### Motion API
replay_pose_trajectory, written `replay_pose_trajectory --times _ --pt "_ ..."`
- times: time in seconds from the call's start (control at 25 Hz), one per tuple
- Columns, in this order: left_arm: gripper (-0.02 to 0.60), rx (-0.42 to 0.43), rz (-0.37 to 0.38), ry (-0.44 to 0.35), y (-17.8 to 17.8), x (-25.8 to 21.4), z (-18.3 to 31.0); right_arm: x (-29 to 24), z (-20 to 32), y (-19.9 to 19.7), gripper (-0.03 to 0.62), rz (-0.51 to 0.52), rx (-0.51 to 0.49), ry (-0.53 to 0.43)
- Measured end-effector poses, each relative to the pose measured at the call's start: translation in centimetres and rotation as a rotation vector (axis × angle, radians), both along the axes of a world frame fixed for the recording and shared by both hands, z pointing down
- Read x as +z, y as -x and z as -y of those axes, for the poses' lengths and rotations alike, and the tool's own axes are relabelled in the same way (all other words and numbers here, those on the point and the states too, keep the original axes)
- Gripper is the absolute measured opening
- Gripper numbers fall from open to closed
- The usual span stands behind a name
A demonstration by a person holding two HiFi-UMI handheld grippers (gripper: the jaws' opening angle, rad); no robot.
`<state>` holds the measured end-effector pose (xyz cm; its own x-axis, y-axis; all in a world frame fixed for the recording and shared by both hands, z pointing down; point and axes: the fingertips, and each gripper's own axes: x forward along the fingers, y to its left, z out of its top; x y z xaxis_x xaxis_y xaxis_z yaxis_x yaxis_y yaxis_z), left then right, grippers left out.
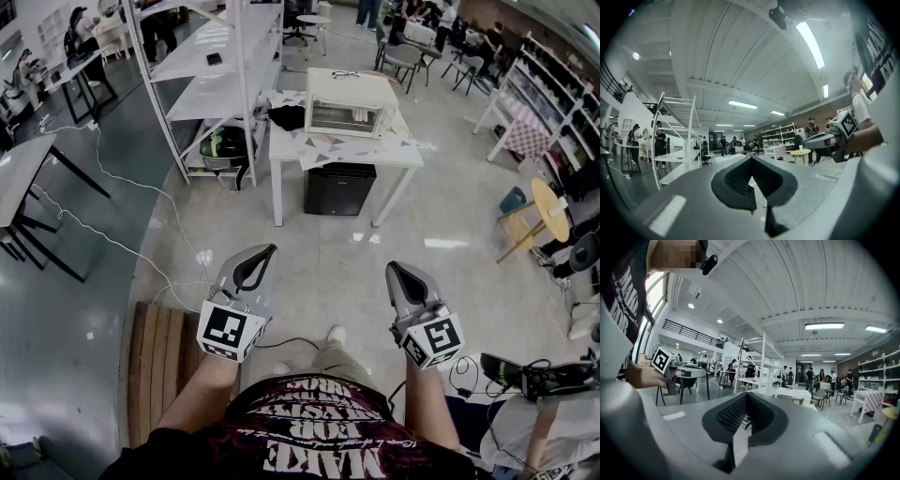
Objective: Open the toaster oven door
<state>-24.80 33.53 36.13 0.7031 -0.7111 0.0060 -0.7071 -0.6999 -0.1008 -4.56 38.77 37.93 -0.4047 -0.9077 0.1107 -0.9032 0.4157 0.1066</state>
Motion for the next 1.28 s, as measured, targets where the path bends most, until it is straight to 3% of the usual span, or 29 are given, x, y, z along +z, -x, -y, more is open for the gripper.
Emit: replay_pose_trajectory --times 0.48,0.72,1.0,1.28 --pt "0.003 -0.011 0.010 0.018 -2.4 1.0 2.2 0.9 2.3 -3.5 0.026 0.066 0.014 0.037" --pt "0.003 -0.025 0.001 0.045 -5.7 1.6 6.0 1.5 5.5 -6.7 0.026 0.088 0.016 0.059" --pt "0.002 -0.054 -0.019 0.002 -9.7 0.7 11.4 1.9 10.5 -10.8 0.026 0.112 0.009 0.032" --pt "0.000 -0.054 -0.033 0.009 -12.7 1.5 15.9 1.8 14.7 -13.2 0.026 0.151 -0.005 0.016"
